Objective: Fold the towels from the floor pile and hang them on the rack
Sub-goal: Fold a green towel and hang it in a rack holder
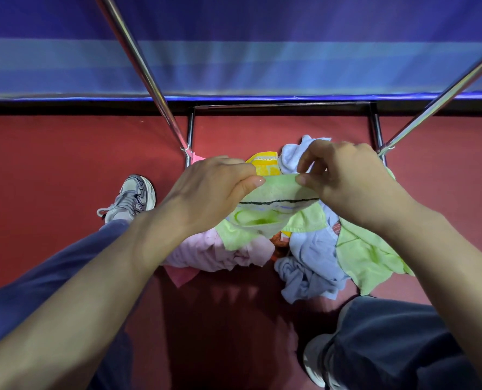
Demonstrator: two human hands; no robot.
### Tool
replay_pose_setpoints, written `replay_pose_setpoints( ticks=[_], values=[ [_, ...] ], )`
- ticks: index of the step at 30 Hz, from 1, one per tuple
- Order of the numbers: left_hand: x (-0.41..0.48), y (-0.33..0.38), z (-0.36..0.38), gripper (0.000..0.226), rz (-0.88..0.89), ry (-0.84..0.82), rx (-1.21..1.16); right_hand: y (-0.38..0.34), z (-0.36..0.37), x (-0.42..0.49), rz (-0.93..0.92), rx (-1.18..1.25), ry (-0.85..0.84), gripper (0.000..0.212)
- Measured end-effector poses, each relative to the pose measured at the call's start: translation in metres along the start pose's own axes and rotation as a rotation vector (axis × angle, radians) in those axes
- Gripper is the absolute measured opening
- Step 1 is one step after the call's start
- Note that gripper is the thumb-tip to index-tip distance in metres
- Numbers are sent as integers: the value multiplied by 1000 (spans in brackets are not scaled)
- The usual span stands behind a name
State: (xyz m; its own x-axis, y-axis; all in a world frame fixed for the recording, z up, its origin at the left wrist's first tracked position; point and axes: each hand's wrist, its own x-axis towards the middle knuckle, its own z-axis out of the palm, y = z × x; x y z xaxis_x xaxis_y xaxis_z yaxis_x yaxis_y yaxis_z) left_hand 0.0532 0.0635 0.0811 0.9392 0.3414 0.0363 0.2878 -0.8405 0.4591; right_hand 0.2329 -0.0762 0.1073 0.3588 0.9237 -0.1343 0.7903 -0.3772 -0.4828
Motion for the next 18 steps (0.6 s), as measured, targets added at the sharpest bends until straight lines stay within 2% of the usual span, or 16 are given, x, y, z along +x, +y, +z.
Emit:
replay_pose_setpoints(
  ticks=[6, 9, 13, 15, 18],
  values=[
    [1, 5, -5, 23, -127, -18, -100, 3, 5, 1, -28, -129, 32, 30],
    [0, 10, -9, 27, -98, -60, -150, 3, 4, 2, 44, -92, 5, 25],
    [-3, 12, -11, 29, -33, -154, -166, 2, 8, 1, 35, -92, 22, 28],
    [-3, 10, -10, 31, -66, -173, -191, 2, 9, 2, 20, -72, 21, 24],
    [-4, 6, -8, 36, -154, -151, -212, -1, 5, 1, -53, 1, 7, 6]
  ],
)
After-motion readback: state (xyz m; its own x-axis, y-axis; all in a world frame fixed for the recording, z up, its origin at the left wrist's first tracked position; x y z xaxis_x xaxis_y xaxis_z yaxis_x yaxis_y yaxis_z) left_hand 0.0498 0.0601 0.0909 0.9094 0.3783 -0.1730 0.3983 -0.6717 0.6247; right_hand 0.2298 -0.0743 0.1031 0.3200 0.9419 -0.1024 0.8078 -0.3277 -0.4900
